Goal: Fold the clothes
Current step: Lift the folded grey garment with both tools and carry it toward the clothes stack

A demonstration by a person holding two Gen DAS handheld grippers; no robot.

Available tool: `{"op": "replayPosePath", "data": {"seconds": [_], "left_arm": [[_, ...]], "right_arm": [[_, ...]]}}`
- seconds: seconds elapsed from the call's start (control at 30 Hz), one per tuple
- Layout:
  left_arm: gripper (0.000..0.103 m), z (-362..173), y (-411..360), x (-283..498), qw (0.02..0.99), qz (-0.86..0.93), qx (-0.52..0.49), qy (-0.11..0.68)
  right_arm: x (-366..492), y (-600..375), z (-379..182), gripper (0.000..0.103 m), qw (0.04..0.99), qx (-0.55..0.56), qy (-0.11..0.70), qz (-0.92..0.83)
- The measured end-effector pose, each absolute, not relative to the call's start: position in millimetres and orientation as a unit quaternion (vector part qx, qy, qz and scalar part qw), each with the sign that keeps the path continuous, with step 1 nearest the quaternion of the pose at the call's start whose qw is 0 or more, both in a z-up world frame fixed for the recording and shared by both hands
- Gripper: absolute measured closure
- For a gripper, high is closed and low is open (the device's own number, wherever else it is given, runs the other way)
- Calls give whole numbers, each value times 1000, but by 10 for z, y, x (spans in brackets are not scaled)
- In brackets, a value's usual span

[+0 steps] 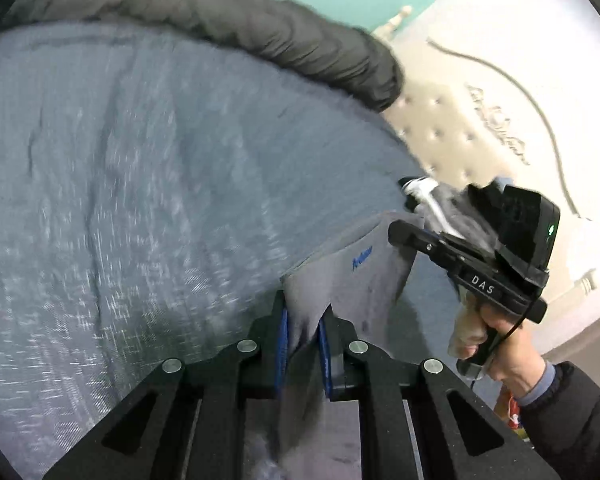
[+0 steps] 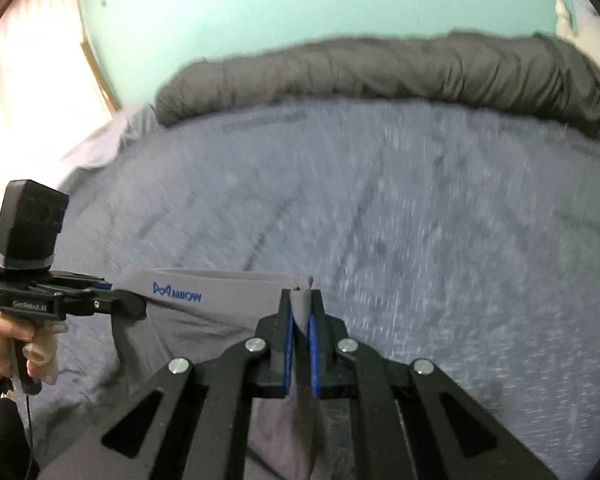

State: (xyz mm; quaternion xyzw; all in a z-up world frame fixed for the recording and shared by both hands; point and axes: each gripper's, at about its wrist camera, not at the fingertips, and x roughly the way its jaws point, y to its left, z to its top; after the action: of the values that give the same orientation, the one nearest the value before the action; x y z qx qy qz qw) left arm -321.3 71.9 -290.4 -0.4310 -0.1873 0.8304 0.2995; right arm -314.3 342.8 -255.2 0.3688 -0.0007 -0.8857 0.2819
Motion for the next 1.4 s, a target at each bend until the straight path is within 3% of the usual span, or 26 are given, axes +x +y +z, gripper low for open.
{"op": "replayPosePath", "data": {"seconds": [0.63, 1.4], "left_arm": [[90, -701, 998, -2247, 314, 885, -334, -76], [90, 290, 2587, -1193, 385, 872, -300, 39]], "right_arm": [[-2187, 3636, -650, 97, 293, 241, 23, -925], [-1113, 5024, 277, 97, 231, 216, 16, -949]]}}
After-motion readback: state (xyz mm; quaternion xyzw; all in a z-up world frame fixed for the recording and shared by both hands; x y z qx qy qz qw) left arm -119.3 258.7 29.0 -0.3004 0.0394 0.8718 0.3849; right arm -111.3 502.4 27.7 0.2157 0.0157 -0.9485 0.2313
